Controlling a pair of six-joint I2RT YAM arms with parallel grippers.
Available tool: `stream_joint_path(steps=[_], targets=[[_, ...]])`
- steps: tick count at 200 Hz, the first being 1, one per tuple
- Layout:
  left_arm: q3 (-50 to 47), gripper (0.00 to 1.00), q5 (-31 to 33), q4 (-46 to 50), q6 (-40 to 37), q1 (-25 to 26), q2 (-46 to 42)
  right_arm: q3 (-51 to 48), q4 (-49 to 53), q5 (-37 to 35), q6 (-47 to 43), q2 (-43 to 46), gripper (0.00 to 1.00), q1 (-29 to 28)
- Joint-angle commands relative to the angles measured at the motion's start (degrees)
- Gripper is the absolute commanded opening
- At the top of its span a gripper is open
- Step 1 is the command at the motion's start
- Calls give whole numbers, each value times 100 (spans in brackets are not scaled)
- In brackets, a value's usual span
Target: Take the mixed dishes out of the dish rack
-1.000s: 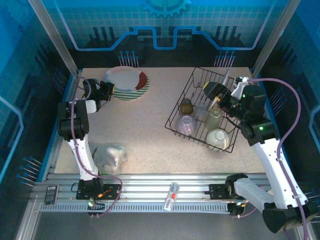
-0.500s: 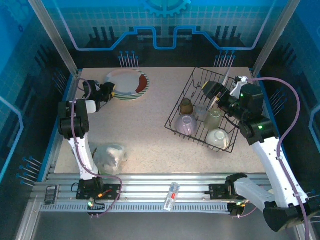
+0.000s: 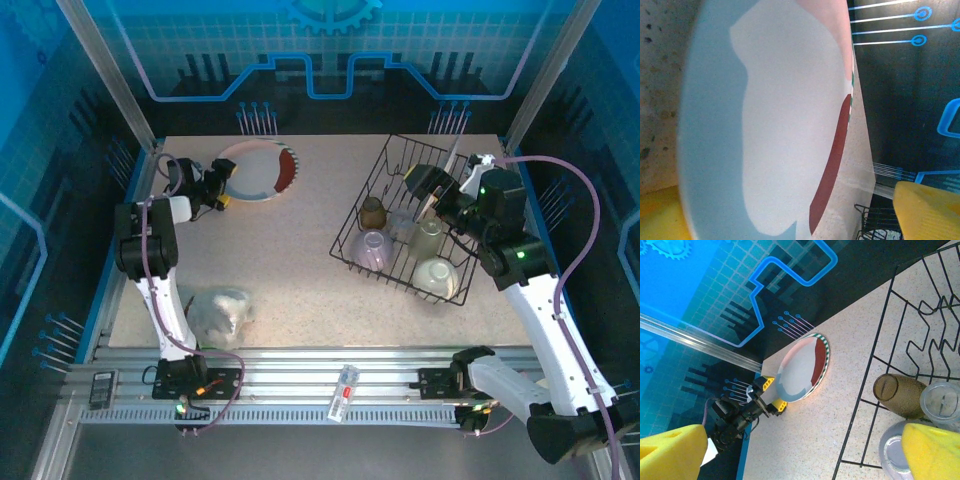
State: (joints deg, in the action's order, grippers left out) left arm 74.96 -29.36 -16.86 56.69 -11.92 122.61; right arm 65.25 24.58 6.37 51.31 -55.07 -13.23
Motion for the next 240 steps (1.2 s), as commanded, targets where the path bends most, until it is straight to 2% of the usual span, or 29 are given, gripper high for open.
stream_joint_path(steps=[1,33,76,111,147,195,240], targets=[[452,99,-2,1172,-737,88,-253,85,131,-101,-118,119,100,-98],[1100,99,308,2437,-1385,263,-190,46,133,-92,-91,162,100,-109],[1682,99,645,3546,-1634,410,-22,66,213,-123,-87,189,100,-128],[1673,99,818,3834,-1629,402,-106,15,260,-161,-66,267,100,-144],[2052,99,1043,4682,-1964,419,-79,-48,276,-180,-42,312,100,-179],[2183,99,1280,5249,-2175,434,-411,76,407,-276,-73,212,100,-286],[2361,99,1137,5528,-2544,665,-1098,260,1109,-936,126,100,100,-368]])
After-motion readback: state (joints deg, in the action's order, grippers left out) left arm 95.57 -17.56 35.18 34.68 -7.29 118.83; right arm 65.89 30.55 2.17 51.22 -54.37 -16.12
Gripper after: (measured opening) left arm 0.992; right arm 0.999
